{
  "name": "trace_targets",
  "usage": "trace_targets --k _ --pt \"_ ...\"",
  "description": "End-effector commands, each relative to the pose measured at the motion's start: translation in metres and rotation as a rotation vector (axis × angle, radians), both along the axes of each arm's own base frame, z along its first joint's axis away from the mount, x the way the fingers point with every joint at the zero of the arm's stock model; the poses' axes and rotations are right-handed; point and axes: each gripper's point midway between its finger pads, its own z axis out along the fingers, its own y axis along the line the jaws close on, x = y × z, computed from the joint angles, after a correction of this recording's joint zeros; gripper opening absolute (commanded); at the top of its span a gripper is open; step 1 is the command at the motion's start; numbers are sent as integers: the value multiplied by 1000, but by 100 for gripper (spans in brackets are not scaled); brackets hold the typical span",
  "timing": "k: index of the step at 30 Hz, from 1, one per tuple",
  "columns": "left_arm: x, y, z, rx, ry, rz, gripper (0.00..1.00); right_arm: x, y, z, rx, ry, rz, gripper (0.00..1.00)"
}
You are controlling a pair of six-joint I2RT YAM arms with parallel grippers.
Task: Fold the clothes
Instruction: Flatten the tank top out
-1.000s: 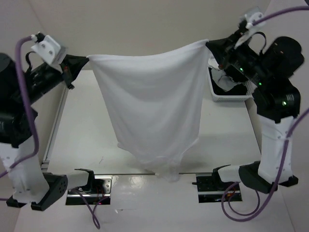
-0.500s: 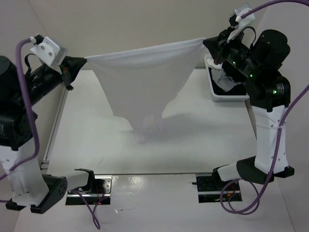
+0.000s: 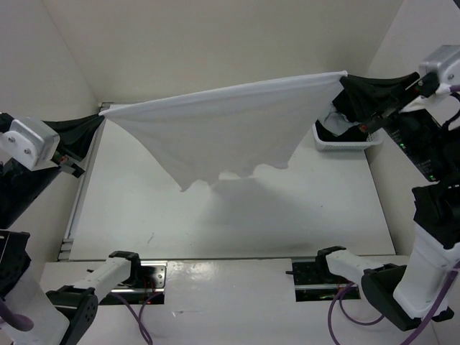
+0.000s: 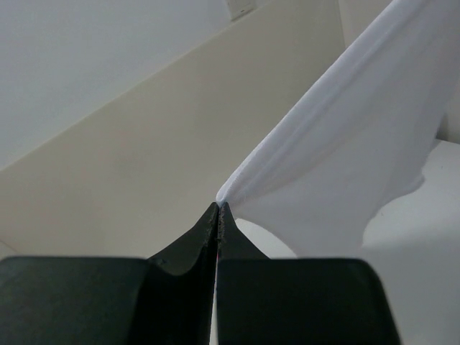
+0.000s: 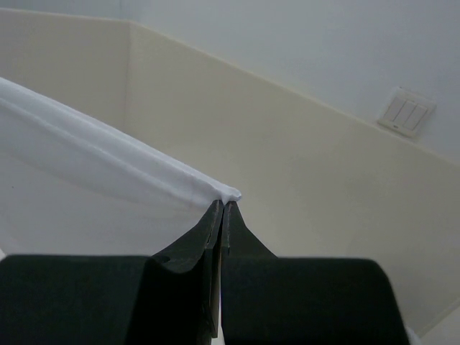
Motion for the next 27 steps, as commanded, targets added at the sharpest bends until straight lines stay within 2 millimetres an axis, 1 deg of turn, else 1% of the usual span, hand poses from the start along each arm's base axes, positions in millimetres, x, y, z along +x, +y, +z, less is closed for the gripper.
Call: trace_targets --k 1,3,4,5,6,8,9,10,12,13,14,15,16,18,19,20,21,22,23,24,25,26,27 --pt "-5 -1 13 1 -41 -5 0 -3 1 5 9 -11 19 0" --pt "0 -1 16 1 -38 -5 0 -9 0 11 13 -32 19 0" --pt "0 -1 23 0 -53 -5 0 -8 1 11 12 -28 19 0" --pt "0 -1 26 0 -61 -5 0 -2 3 8 7 -15 28 0" --pt "2 -2 28 -8 -60 -7 0 -1 3 11 8 -21 28 0" --pt "7 -2 37 -8 -75 -7 0 12 5 8 5 -1 28 0" --pt "10 -2 40 -8 -80 -7 0 15 6 9 5 -1 28 0" --pt "25 -2 40 -8 -62 -7 0 29 8 4 1 24 28 0" --pt "35 -3 43 -8 -60 -7 0 46 7 -3 -11 44 1 0" --pt "54 -4 37 -6 -24 -7 0 54 8 -4 -12 49 1 0" --pt "63 -4 34 -6 -7 -7 0 74 9 -17 -24 90 -13 0" --pt "76 -4 27 3 20 -5 0 85 9 -22 -24 103 -22 0" --pt "96 -5 9 14 78 -3 0 100 10 -36 -28 141 -32 0" --pt "124 -7 -13 18 141 -13 0 126 12 -53 -47 165 -46 0" --pt "128 -7 -20 26 147 -12 0 142 13 -70 -53 208 -56 0" --pt "152 -6 -49 26 208 -2 0 160 14 -86 -68 237 -67 0" --pt "163 -7 -64 28 243 -2 0 172 16 -106 -78 288 -67 0" --pt "171 -7 -78 38 270 -1 0 184 16 -115 -89 295 -77 0" --pt "184 -7 -106 41 337 -2 0 198 17 -131 -94 327 -86 0" --pt "193 -5 -121 41 368 14 0 210 17 -155 -114 370 -95 0" --pt "203 -3 -131 40 372 30 0 219 15 -167 -125 386 -113 0" --pt "211 -1 -144 49 390 45 0 228 14 -176 -125 392 -125 0" --pt "220 2 -160 50 419 63 0 241 13 -200 -143 437 -144 0"
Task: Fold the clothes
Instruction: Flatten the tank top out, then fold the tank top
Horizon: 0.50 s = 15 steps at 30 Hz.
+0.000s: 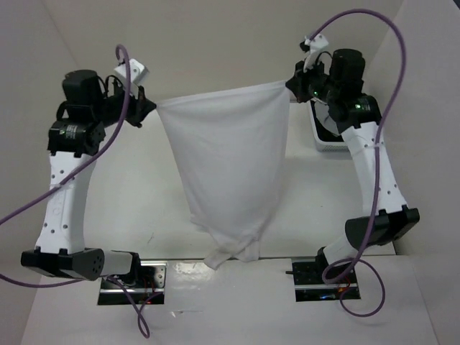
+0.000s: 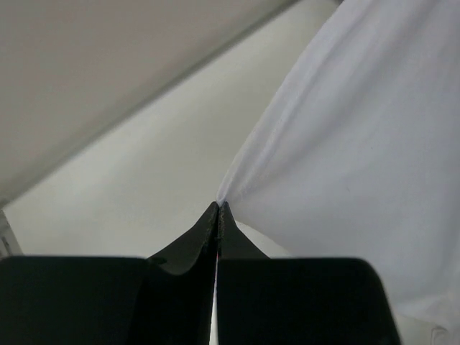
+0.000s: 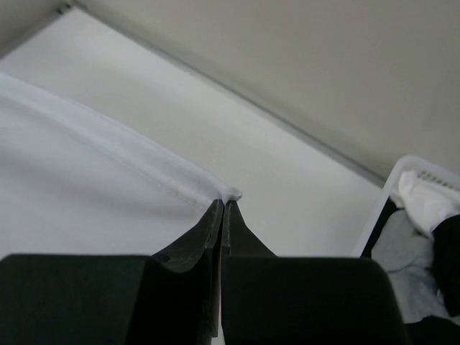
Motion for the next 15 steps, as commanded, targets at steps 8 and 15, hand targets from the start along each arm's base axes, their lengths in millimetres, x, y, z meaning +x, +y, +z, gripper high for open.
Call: trace_targets --k 8,15 --pt "80 28 -54 54 -14 176 0 73 -13 -63 -84 10 -105 0" --pt "107 34 -29 33 -48 230 0 93 -14 -75 -104 6 -164 0"
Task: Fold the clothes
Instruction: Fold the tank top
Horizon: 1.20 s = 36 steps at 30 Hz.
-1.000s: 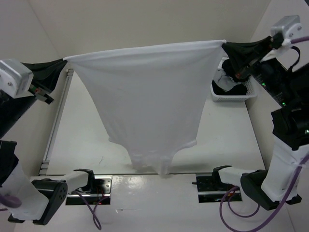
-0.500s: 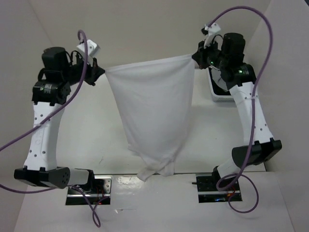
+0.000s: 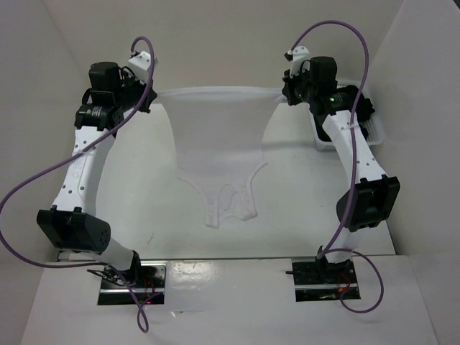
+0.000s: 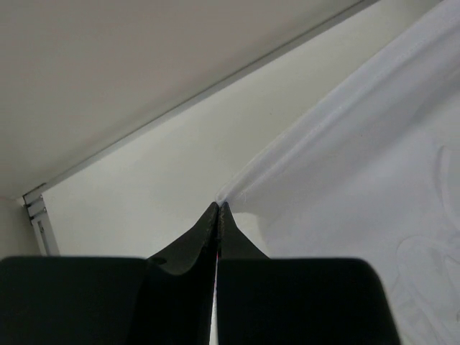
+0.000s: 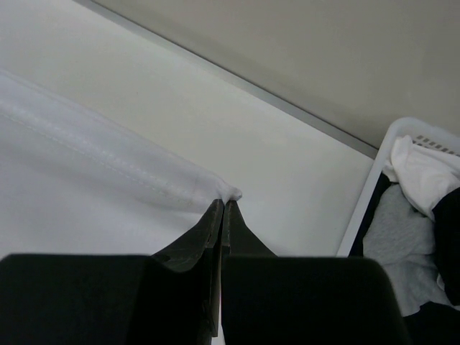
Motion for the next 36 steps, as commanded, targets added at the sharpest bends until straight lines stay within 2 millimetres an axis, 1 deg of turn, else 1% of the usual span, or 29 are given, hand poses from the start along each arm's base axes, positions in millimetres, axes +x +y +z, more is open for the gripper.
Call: trace_targets --k 1,2,4,5,6,8,9,10,11,12,13,14,15,16,17,18,19,20,21,22,25,27,28,30,31,33,34,35,36 --pt "14 8 41 -8 -122 46 0 17 -5 32 -17 -133 -44 0" --pt "16 8 43 -8 -125 46 0 20 -6 27 -23 -124 -54 0" --pt "17 10 43 -5 -125 56 0 23 -8 33 -22 -147 -67 0" --pt "21 10 34 -4 -112 56 0 23 -8 27 -33 -139 -64 0" --pt "21 10 28 -3 -98 56 0 23 -8 27 -33 -139 -64 0" --pt "18 10 19 -2 -78 56 0 18 -4 7 -45 -84 -53 0" --pt "15 10 3 10 -48 53 0 13 -4 10 -50 -91 -41 0" --pt "6 9 6 14 -57 40 0 6 -1 8 -67 -85 -25 0" --pt "-1 9 0 15 -46 40 0 -6 2 8 -78 -87 -10 0" --pt "-8 9 -7 26 -32 26 0 -11 -3 7 -97 -89 -22 0" --pt "-16 8 -25 32 4 12 0 -20 0 5 -99 -81 -12 0" --pt "-29 9 -23 48 -5 6 0 -33 -4 3 -114 -76 -6 0" --pt "-37 9 -30 57 16 2 0 -39 -6 5 -123 -83 -3 0" --pt "-49 10 -28 66 8 -2 0 -47 -8 -8 -130 -52 0 0" --pt "-60 10 -50 81 62 -21 0 -54 -9 -8 -139 -50 3 0" --pt "-67 10 -57 81 81 -22 0 -64 -12 -3 -138 -56 3 0" --pt "-76 11 -58 92 78 -27 0 -70 -14 -11 -151 -43 8 0" --pt "-84 12 -68 105 105 -34 0 -76 -15 -15 -153 -33 9 0" --pt "-94 12 -78 106 131 -36 0 -88 -14 -18 -165 -27 23 0" --pt "-101 13 -86 116 157 -42 0 -92 -13 -19 -161 -25 32 0" --pt "-123 10 -98 114 195 -65 0 -112 -17 -29 -174 7 47 0" --pt "-135 9 -99 118 193 -82 0 -126 -18 -36 -184 26 65 0" --pt "-143 8 -108 123 219 -97 0 -130 -18 -37 -181 27 74 0" --pt "-153 9 -112 133 228 -104 0 -142 -21 -46 -197 52 81 0" --pt "-158 10 -121 140 249 -109 0 -145 -22 -48 -205 50 85 0" --pt "-166 10 -124 140 251 -110 0 -154 -24 -66 -215 106 91 0" --pt "-170 11 -127 147 258 -115 0 -159 -24 -63 -220 96 107 0" --pt "-172 11 -129 147 259 -115 0 -164 -23 -69 -227 109 125 0" --pt "-177 10 -131 150 261 -127 0 -170 -25 -80 -234 148 129 0"
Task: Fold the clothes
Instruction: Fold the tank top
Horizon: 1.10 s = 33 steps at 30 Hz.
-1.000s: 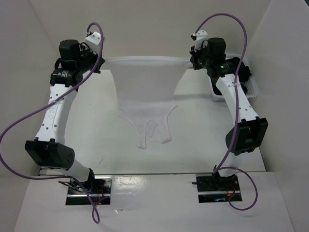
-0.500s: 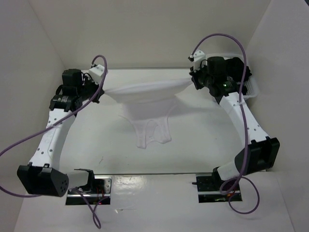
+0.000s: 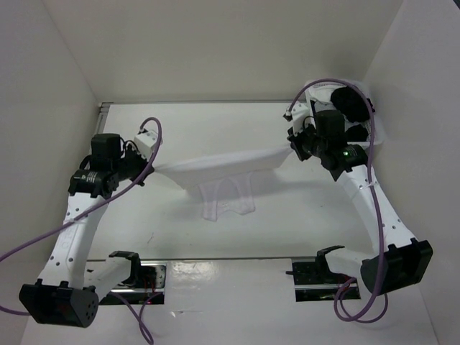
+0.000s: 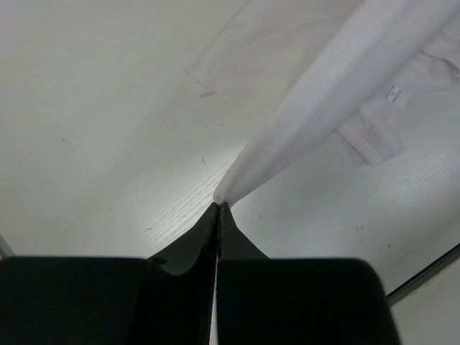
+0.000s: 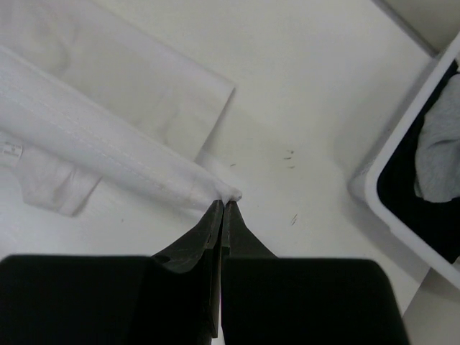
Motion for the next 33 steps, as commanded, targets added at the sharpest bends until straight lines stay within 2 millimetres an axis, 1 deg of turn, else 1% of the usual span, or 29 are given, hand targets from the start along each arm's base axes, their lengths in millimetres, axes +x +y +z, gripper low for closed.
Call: trace_targets --k 1,2,3,4,5,7,8,9,10,11,12,13,15,17,18,19,20,21,22,23,24,25,26,27,28,29,30,31,33 --pt "-14 2 -7 24 7 -29 0 -22 -1 -10 -45 35 48 0" --pt "-15 2 -4 24 -5 -29 0 -27 -1 -14 -50 44 66 0" --pt "-18 2 -11 32 5 -36 0 -30 -2 -22 -56 69 66 0" --pt "-18 4 -12 38 5 -29 0 -36 -2 -25 -60 78 81 0" --pt "-20 4 -18 38 21 -29 0 -40 -2 -27 -68 82 98 0" --pt "-20 6 -23 53 29 -28 0 -45 0 -39 -83 110 115 0" --pt "-18 8 -22 60 20 -20 0 -48 -1 -44 -85 119 115 0" --pt "-19 8 -25 60 29 -20 0 -48 -3 -44 -91 118 108 0" --pt "-17 8 -23 60 15 -20 0 -49 -3 -49 -93 130 108 0" --pt "-11 10 -23 68 15 -11 0 -43 -6 -45 -103 103 87 0" --pt "-7 12 -21 77 14 0 0 -42 -5 -49 -100 121 82 0" --pt "-2 12 -23 78 30 -1 0 -37 -6 -45 -102 94 71 0" --pt "11 15 -13 90 0 15 0 -24 -4 -43 -99 89 58 0" --pt "30 16 1 94 -28 23 0 -6 -4 -25 -89 33 30 0" --pt "36 15 7 94 -35 24 0 4 -4 -26 -92 36 11 0" --pt "46 17 6 102 -22 31 0 14 -1 -10 -82 -4 9 0" --pt "58 19 27 107 -75 45 0 23 -1 -3 -76 -26 -8 0" --pt "66 20 35 112 -96 53 0 34 2 -6 -79 -17 -8 0" --pt "74 21 36 118 -92 60 0 45 2 10 -76 -57 -21 0" --pt "84 23 58 122 -146 73 0 53 1 14 -81 -69 -35 0" --pt "90 23 67 120 -169 75 0 61 3 19 -77 -84 -35 0" --pt "98 23 69 120 -168 75 0 74 5 24 -81 -91 -46 0" --pt "105 24 76 124 -189 83 0 82 5 28 -83 -103 -55 0" --pt "114 23 89 115 -211 90 0 90 7 41 -75 -131 -56 0" --pt "119 23 95 113 -229 91 0 99 9 34 -80 -114 -55 0" --pt "123 23 99 112 -237 92 0 104 11 36 -79 -117 -56 0" --pt "131 23 101 112 -243 92 0 112 13 47 -70 -146 -57 0" --pt "137 24 116 106 -279 107 0 119 15 39 -75 -129 -56 0" --pt "147 23 120 105 -290 108 0 128 19 48 -73 -155 -58 0"
